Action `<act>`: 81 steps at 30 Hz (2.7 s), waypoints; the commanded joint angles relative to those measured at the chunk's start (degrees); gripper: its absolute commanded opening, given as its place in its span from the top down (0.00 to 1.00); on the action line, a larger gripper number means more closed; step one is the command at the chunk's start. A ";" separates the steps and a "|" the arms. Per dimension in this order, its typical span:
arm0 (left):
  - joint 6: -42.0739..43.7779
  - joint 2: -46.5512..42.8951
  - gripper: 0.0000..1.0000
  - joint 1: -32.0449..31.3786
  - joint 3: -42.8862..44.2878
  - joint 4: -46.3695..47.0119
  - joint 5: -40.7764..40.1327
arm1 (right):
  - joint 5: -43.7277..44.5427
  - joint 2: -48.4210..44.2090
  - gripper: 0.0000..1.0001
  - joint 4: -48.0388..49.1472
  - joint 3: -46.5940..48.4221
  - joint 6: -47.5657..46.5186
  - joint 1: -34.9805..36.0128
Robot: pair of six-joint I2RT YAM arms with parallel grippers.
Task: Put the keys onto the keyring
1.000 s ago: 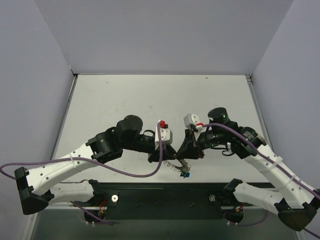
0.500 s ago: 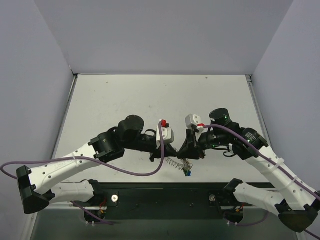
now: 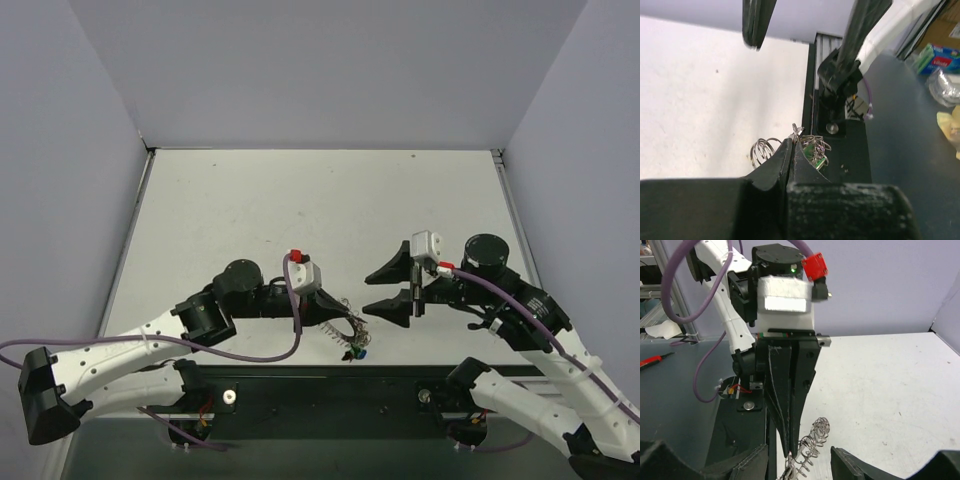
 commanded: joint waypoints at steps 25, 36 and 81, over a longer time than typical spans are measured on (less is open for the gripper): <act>-9.62 -5.61 1.00 0.02 -8.63 39.68 -3.56 | -10.80 4.57 1.00 2.05 0.19 0.06 -1.75; -11.64 -4.38 1.00 -0.07 -10.30 48.47 -4.36 | -15.73 8.17 1.00 -1.81 1.68 -2.05 -2.19; -12.00 -3.76 1.00 0.11 -9.69 46.90 -5.50 | -4.03 2.37 0.63 3.89 2.91 0.84 -2.37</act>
